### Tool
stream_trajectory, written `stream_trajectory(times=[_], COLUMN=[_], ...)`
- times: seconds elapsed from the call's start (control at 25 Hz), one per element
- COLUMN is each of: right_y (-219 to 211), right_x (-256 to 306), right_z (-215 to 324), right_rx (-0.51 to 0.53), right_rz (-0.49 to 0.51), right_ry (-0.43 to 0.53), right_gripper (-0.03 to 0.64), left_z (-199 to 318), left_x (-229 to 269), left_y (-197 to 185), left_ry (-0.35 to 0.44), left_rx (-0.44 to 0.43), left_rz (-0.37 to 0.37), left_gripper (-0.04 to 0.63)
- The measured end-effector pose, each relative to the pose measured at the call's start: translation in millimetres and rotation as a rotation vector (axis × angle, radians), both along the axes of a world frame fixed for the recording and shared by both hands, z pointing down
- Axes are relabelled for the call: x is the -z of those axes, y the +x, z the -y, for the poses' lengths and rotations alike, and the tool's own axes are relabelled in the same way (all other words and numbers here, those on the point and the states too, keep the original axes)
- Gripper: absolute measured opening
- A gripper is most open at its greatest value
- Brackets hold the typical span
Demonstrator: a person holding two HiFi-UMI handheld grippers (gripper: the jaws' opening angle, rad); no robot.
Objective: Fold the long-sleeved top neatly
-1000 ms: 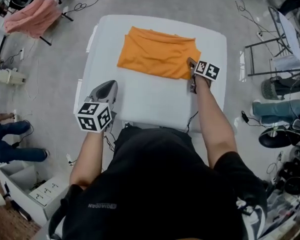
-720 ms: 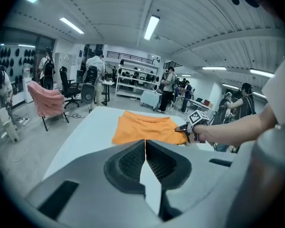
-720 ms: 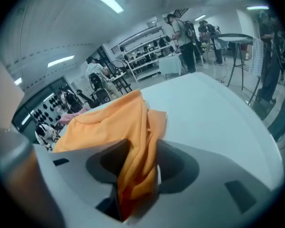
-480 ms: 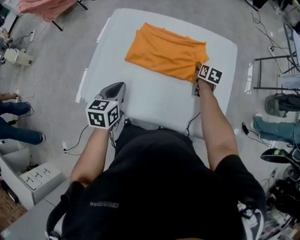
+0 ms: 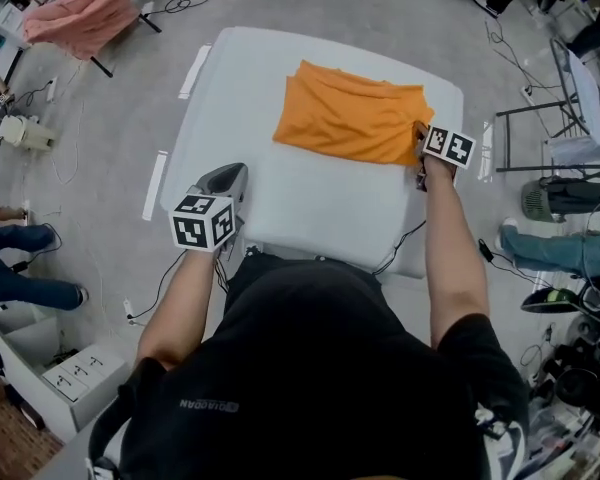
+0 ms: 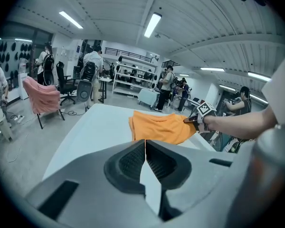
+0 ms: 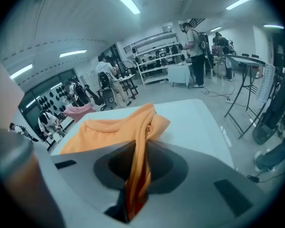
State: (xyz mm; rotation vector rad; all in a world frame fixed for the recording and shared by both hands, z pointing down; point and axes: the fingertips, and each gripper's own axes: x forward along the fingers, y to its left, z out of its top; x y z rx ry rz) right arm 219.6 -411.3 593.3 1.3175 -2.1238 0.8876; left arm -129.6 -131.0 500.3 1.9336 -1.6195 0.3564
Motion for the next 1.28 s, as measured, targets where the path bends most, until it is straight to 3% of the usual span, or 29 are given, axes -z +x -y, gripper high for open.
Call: stream_trajectory(times=[0.32,0.6,0.76,0.96,1.12,1.28], right_y=[-75.0,-166.5,-222.8,-278.1,-310.1,-338.0], right_x=[96.7,127.8,111.8,60.0,15.9,-13.8], right_z=[-13.5,-30.1,-43.1,-56.0,-64.0,-73.4], right_rx=[0.028,0.074,0.106,0.1,0.119,0.209], right_rz=[0.037,-0.023,-0.081,-0.143,-0.265,-0.37], right_ry=[0.078,0.138,0.139,0.067,0.022,0.009], right_gripper=[0.063,0.066,0.067,0.069,0.08,0.173], left_z=[18.3,20.3,14.5,3.7,-9.3,-19.5], left_x=[6.2,8.4,0.5,-9.7,-16.1,-20.6], left_y=[-5.9,-31.9,-53.0,-74.2,-94.0,-113.4], left_ry=[0.025,0.035,0.024,0.005,-0.017,-0.036], left_rx=[-0.094,-0.144,-0.161,-0.171,-0.166,-0.144], left_rz=[-0.027,-0.047,-0.046,-0.05,-0.054,-0.063], left_gripper=[0.009,0.009,0.009,0.009,0.009,0.009])
